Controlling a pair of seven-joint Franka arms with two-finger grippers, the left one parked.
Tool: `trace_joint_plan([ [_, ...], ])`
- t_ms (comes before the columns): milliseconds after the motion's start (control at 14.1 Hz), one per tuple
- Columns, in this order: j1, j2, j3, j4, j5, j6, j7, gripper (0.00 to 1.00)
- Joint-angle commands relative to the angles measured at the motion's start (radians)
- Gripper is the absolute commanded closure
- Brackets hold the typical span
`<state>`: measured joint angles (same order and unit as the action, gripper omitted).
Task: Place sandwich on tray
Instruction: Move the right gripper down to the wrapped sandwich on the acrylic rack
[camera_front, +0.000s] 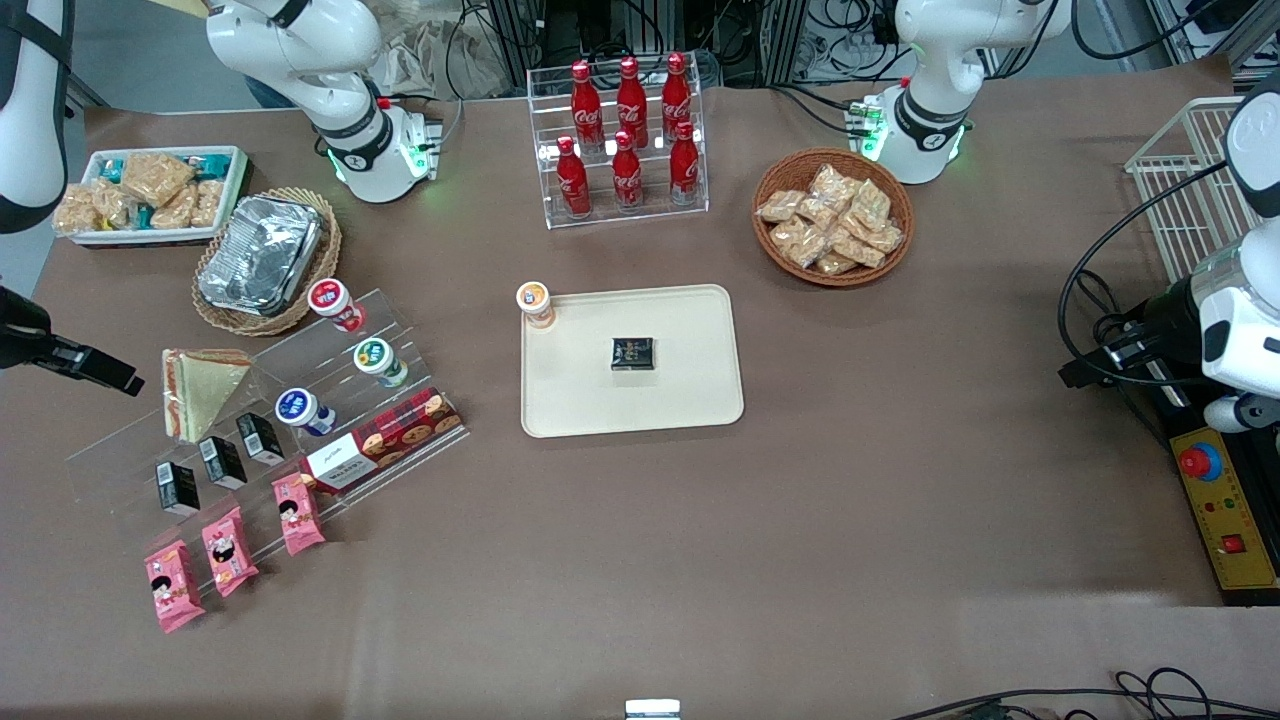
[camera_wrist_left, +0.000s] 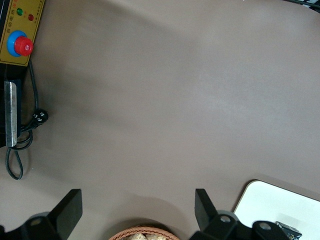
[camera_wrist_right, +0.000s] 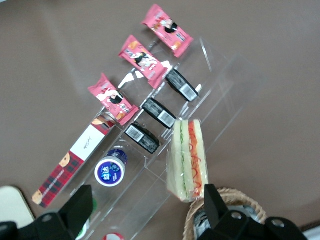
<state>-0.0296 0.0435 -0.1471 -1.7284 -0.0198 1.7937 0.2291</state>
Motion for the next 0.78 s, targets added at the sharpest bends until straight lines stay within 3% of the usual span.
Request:
trace_joint_plan([
  [0, 0.002, -0.010, 0.000, -0.037, -0.017, -0.007, 0.081, 0.01],
  [213, -0.038, -0.007, 0.001, -0.101, -0.017, 0.031, 0.081, 0.01],
  [710, -0.061, -0.057, 0.000, -0.386, -0.019, 0.332, 0.081, 0.01],
])
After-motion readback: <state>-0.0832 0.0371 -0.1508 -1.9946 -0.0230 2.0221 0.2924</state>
